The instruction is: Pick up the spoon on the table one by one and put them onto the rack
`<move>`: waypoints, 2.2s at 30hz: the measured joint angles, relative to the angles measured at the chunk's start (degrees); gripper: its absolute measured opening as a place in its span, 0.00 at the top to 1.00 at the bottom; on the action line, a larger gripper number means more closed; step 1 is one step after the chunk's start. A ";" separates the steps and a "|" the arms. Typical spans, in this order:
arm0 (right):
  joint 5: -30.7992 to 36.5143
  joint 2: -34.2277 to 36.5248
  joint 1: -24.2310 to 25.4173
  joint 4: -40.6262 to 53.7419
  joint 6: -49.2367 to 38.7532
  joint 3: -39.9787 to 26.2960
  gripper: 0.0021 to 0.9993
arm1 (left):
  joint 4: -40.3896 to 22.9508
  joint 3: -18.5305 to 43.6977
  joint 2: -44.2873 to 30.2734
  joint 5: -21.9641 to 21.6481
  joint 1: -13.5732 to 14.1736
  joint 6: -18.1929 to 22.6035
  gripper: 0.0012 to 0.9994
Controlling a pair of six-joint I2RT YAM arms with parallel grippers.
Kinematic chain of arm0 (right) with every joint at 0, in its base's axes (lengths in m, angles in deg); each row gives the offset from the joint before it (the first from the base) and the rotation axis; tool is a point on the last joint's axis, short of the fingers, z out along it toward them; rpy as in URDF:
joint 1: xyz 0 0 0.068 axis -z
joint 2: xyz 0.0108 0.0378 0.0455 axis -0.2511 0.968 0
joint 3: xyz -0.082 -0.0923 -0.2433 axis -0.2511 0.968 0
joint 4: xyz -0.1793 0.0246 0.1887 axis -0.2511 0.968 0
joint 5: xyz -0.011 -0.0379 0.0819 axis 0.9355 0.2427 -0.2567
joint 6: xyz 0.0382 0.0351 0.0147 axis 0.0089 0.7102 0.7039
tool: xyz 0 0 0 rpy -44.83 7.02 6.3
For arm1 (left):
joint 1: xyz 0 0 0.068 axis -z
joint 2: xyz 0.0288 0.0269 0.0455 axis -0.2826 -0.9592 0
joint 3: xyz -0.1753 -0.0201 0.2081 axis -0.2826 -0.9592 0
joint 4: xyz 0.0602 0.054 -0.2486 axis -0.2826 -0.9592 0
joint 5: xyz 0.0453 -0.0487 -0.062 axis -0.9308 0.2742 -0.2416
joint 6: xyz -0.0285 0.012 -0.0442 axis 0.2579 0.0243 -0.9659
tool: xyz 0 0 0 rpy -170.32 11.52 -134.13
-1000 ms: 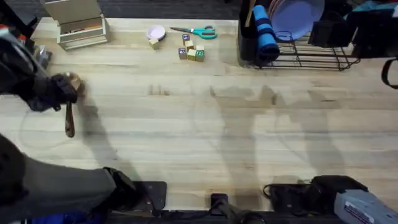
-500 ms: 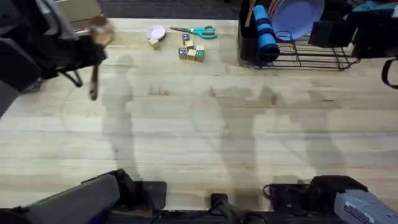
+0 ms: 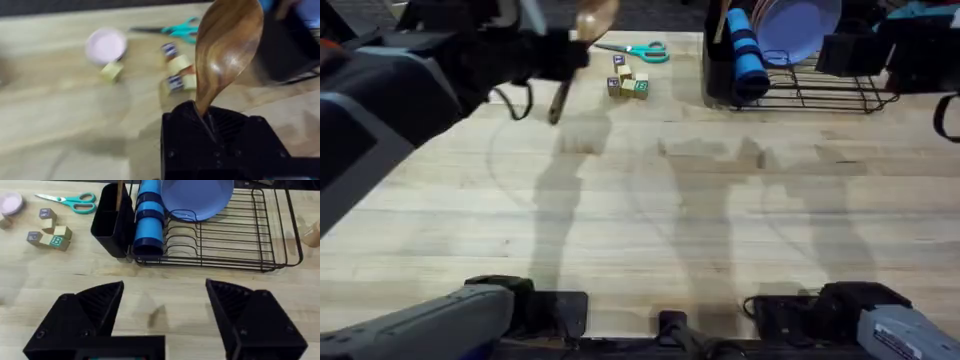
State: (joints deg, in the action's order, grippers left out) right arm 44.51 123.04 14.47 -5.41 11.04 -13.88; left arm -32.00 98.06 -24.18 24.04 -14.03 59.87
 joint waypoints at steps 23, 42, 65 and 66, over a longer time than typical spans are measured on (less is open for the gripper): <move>0.00 0.00 0.00 0.00 0.00 0.00 0.01 | 21.28 21.70 -24.35 1.20 22.89 -11.24 0.96; 0.00 -0.02 0.00 -0.02 0.00 0.00 0.01 | 52.86 21.92 -33.75 1.38 27.94 -19.68 0.96; 0.00 -0.01 0.00 0.00 0.00 0.00 0.01 | 53.37 22.45 -42.65 1.58 27.90 -20.29 0.96; 0.00 -0.01 0.00 0.00 0.00 0.00 0.01 | 52.14 22.45 -42.79 1.76 27.92 -20.27 0.96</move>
State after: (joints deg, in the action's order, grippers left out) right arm 44.51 123.02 14.47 -5.41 11.04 -13.88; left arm 20.14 120.50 -66.97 25.80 13.89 39.59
